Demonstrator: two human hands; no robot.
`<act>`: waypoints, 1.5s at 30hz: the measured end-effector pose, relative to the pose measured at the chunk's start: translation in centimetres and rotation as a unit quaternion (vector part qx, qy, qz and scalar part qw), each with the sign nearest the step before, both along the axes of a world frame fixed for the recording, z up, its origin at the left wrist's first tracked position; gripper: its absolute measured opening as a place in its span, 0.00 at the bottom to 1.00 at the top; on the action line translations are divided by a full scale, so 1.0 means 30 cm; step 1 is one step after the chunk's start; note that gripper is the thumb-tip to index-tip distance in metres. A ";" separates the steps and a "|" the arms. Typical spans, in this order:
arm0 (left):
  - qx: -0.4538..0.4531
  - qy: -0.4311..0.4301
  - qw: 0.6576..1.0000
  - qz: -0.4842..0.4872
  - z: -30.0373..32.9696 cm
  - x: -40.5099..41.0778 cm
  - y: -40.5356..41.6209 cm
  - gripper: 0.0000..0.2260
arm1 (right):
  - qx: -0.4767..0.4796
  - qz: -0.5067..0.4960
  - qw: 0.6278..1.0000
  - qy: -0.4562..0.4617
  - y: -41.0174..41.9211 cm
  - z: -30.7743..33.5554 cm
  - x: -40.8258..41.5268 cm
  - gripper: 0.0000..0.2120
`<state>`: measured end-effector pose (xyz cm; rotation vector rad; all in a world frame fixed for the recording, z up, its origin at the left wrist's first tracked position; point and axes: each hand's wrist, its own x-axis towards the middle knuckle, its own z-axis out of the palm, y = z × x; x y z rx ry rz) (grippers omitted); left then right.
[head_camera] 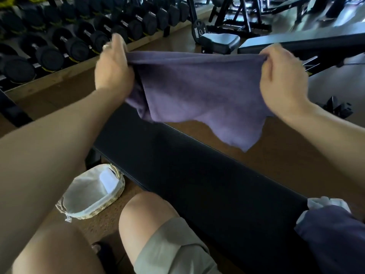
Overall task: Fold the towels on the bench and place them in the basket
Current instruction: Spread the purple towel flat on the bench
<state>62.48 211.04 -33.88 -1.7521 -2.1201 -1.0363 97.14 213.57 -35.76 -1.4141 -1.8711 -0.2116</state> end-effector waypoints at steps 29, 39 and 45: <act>-0.292 -0.159 0.937 0.108 -0.728 -0.367 -0.317 0.16 | -0.392 0.255 0.882 -0.063 -0.240 -0.559 -0.327 0.17; -0.185 -0.423 0.863 0.206 -0.765 -0.453 -0.285 0.12 | -0.399 0.168 0.901 -0.015 0.250 -0.596 -0.791 0.21; -0.105 -0.521 0.823 0.201 -0.787 -0.512 -0.235 0.11 | -0.415 0.135 0.899 -0.013 0.399 -0.671 -0.970 0.17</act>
